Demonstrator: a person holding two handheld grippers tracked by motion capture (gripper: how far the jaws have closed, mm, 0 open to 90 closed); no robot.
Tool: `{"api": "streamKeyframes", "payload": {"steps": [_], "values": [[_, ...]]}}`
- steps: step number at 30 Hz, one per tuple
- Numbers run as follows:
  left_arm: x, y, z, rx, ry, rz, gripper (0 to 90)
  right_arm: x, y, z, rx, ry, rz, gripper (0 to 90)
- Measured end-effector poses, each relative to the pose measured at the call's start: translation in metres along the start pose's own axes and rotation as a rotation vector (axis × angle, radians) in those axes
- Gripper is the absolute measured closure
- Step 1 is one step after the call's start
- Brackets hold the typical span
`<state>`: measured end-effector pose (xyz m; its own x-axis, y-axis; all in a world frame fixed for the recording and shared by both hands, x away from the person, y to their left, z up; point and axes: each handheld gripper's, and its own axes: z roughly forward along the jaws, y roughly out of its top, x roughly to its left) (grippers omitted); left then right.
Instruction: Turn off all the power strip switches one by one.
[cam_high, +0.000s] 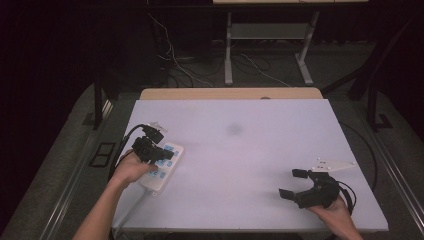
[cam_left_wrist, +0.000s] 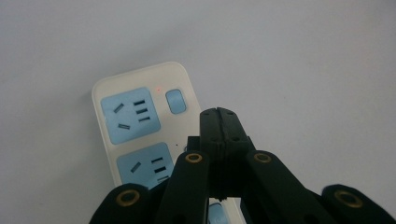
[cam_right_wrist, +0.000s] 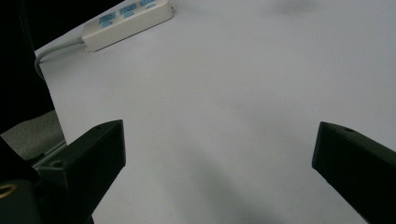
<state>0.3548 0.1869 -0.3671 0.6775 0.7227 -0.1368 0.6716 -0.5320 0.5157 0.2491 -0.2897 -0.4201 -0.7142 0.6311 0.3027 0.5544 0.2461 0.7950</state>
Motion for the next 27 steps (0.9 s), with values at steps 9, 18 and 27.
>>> {"api": "streamKeyframes", "payload": {"steps": [9,18,27], "values": [[0.005,0.007,-0.002,-0.004,0.014,-0.01,89.4,0.0,0.0,0.0,0.0,0.0,-0.002,2.6],[0.017,0.01,0.003,-0.015,0.053,-0.042,89.3,0.0,0.0,0.0,0.0,0.0,-0.002,2.6],[0.024,0.011,0.013,-0.011,0.058,-0.054,89.3,0.0,0.0,0.0,0.002,0.0,-0.003,2.6]]}}
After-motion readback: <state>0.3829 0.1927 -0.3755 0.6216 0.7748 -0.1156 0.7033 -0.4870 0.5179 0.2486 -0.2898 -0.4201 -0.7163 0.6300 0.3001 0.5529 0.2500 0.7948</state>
